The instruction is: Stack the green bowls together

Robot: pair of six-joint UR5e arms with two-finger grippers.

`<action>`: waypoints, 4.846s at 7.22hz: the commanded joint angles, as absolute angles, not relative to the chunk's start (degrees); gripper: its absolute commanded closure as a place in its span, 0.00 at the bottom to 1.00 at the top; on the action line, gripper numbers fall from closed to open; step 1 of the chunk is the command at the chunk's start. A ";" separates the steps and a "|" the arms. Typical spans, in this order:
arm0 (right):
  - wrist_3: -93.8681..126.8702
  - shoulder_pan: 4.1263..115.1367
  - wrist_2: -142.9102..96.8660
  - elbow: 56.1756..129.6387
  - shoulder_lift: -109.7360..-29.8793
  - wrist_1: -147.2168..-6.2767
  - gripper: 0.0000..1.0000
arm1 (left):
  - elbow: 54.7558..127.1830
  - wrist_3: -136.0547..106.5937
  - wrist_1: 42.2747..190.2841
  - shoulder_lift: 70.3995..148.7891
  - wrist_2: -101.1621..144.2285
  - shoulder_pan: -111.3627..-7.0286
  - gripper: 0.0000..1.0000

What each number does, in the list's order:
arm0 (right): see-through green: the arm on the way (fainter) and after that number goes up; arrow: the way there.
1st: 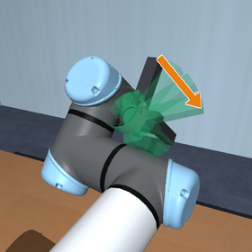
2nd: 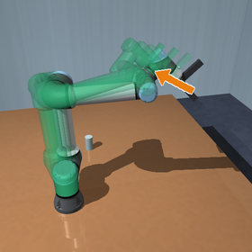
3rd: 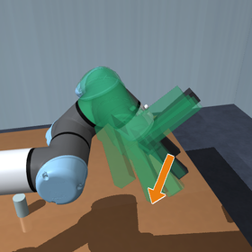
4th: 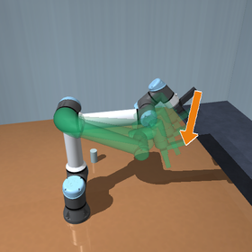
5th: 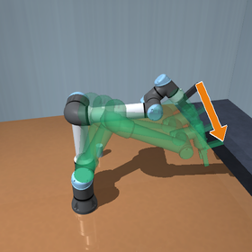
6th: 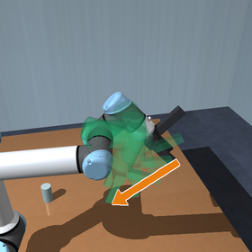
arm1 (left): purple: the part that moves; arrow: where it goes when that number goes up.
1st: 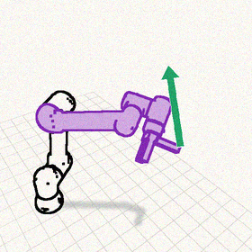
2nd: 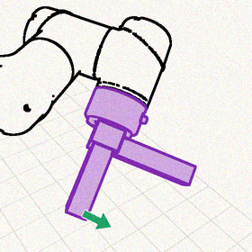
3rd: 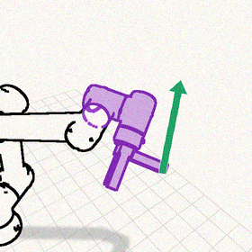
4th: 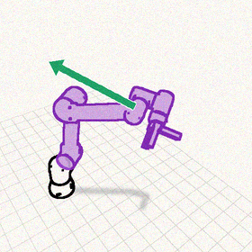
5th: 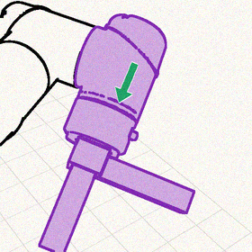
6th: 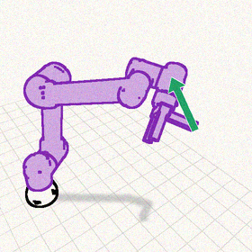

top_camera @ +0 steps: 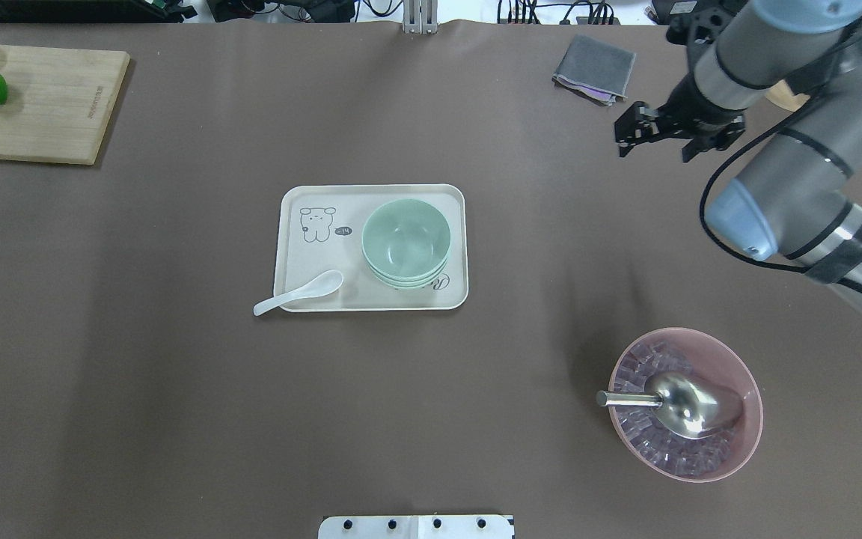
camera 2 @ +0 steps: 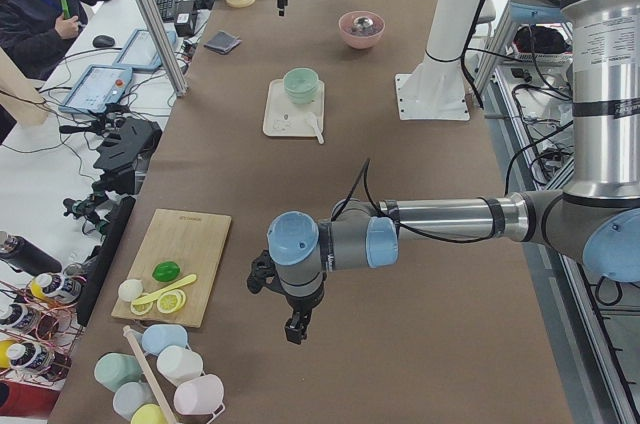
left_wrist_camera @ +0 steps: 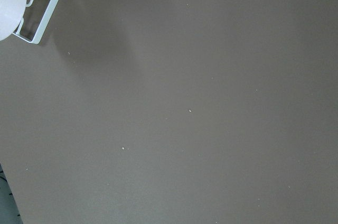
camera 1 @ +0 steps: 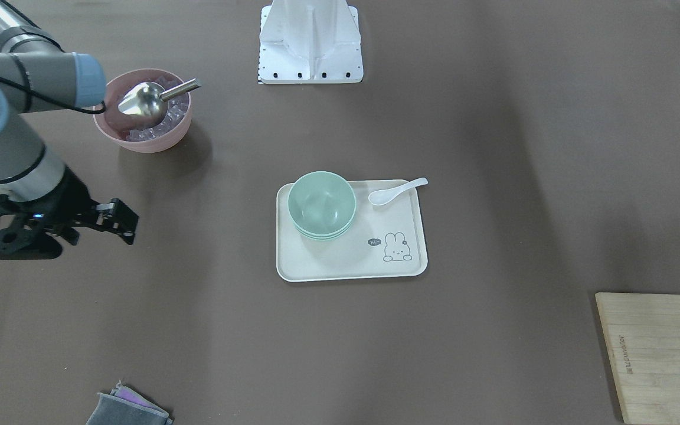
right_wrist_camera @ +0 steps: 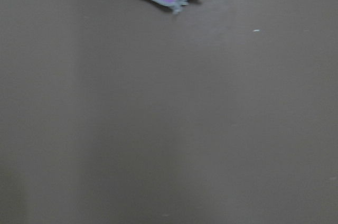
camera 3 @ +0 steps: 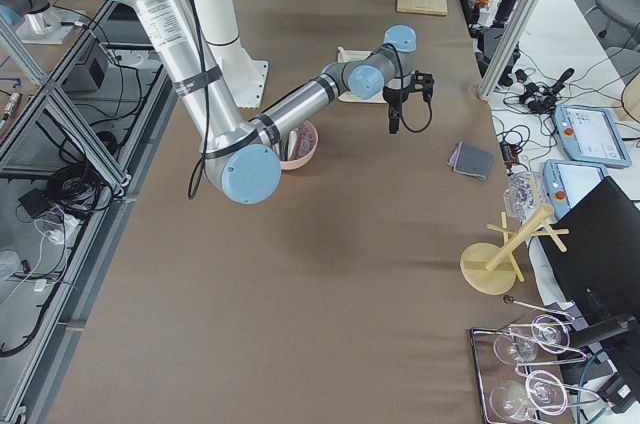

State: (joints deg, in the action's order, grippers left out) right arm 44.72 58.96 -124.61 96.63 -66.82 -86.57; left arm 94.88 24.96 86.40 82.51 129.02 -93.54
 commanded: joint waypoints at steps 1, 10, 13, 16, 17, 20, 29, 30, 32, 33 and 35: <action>28.86 68.52 -126.12 97.03 -79.74 -87.63 0.00 | 95.10 24.96 86.22 82.88 129.11 -93.52 0.02; 10.63 87.28 -123.92 104.21 -101.84 -88.33 0.00 | 94.91 24.52 85.52 84.72 132.10 -93.60 0.02; 10.63 87.19 -125.42 106.00 -103.80 -88.16 0.00 | 99.30 20.23 81.74 84.73 132.19 -93.69 0.02; 10.72 87.19 -125.51 105.91 -103.71 -87.98 0.00 | 99.76 9.26 83.92 84.99 132.27 -93.25 0.02; 10.72 87.19 -125.51 105.82 -103.71 -87.89 0.00 | 99.84 5.66 84.02 84.82 132.28 -93.25 0.02; 10.72 87.19 -126.30 105.82 -103.71 -87.80 0.00 | 99.50 6.23 87.51 85.17 132.10 -93.16 0.02; 10.63 86.92 -126.39 105.65 -103.71 -87.71 0.00 | 97.21 6.24 91.49 83.76 132.19 -92.90 0.02; 10.63 86.92 -126.39 105.64 -103.71 -87.71 0.00 | 97.21 6.24 91.58 83.76 132.19 -92.90 0.02; 10.63 86.92 -126.39 105.64 -103.71 -87.71 0.00 | 97.29 6.24 91.58 83.76 132.19 -92.90 0.02; 10.63 86.84 -126.39 105.64 -103.71 -87.71 0.00 | 97.29 6.24 91.58 83.85 132.19 -92.90 0.02; 10.63 86.75 -126.39 105.64 -103.71 -87.71 0.00 | 97.29 6.24 91.58 83.76 132.19 -92.90 0.02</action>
State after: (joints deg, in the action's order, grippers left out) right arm 10.63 86.80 -126.39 105.65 -103.71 -87.72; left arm 97.28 6.24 91.58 83.78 132.19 -92.90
